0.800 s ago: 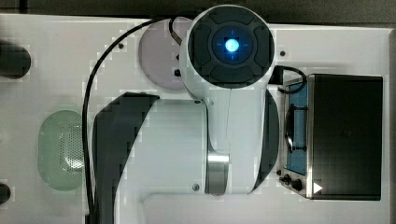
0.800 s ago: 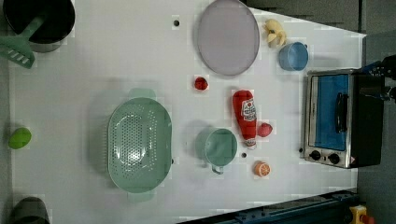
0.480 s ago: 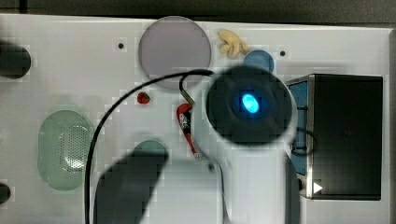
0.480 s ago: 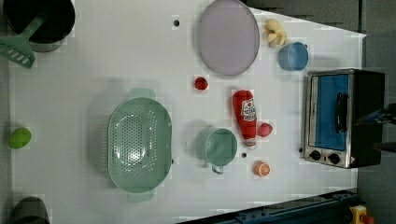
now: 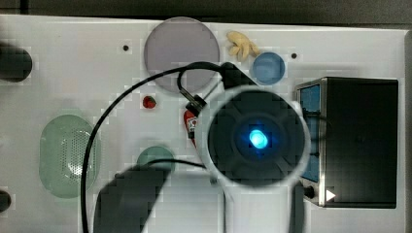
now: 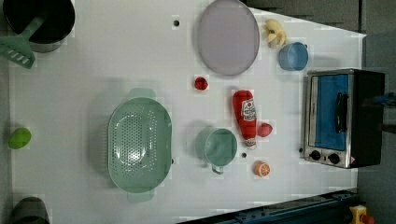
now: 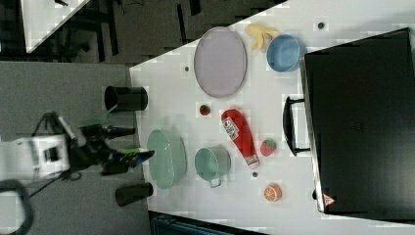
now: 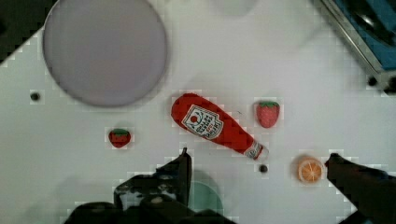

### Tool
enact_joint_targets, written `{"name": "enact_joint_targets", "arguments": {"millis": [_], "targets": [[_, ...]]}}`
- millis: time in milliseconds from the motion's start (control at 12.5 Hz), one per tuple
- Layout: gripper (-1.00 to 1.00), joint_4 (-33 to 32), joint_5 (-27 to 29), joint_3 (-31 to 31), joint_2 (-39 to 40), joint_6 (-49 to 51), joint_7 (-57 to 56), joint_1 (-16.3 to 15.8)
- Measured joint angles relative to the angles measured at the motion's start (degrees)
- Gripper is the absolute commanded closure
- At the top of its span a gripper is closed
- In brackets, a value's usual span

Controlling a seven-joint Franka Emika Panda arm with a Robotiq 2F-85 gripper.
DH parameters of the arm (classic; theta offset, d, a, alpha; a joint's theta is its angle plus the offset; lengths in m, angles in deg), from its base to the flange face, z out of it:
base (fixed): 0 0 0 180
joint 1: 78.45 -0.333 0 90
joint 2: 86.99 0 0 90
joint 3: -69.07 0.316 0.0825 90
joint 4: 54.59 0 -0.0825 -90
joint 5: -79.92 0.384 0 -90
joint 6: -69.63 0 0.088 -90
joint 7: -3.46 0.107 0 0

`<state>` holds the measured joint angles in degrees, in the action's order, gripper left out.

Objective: Pick Ketchup from the table and place it in strainer.

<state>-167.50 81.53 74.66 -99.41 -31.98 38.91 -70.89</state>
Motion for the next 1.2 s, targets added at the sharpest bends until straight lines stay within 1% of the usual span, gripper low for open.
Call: {"name": "enact_joint_targets", "arguments": {"millis": [240,480,800,1040,1200], "targets": [[-1.00,-6.15,0.01,1.05,5.78,-5.53,-13.33,-0.17],[-1.00,-12.53,0.31,2.40,11.62,-13.48,-26.40,0.03],[-1.00,-20.59,0.29,2.68,14.21,-25.23,-40.05,-0.22],[-1.00,-22.60,-0.14,3.36,15.63,-33.40,-44.75,-0.13],[-1.00,-22.94,-1.99,3.51,18.14,-39.84,-45.84,-0.30]]}}
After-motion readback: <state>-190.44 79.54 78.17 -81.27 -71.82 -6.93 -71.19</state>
